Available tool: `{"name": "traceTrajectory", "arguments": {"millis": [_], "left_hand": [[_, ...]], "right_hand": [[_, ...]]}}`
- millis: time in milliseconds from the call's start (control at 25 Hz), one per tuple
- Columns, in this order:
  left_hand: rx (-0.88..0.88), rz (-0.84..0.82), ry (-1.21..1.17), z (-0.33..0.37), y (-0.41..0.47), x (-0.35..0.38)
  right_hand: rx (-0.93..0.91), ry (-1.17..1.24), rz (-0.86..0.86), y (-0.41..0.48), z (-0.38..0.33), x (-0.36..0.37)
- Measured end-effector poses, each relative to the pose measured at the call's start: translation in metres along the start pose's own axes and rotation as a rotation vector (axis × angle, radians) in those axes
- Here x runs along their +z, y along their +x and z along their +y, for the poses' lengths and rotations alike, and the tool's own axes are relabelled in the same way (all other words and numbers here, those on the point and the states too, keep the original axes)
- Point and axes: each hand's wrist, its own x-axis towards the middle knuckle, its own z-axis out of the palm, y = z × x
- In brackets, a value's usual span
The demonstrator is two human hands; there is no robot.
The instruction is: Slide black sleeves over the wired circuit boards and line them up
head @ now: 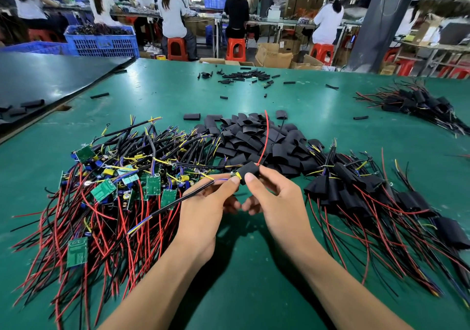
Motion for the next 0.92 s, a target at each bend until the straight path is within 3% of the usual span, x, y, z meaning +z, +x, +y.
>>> {"name": "traceTrajectory", "arguments": {"millis": [280, 520, 920], "left_hand": [[0.004, -0.018, -0.036, -0.001, -0.002, 0.001], [-0.057, -0.002, -0.129, 0.001, 0.006, -0.005], [-0.085, -0.117, -0.211, 0.0, 0.004, -0.002]], "right_hand": [[-0.01, -0.005, 0.083, 0.004, -0.002, -0.008], [0.023, 0.033, 0.014, 0.002, -0.002, -0.007], [0.195, 0.266, -0.079, 0.005, -0.017, -0.011]]}}
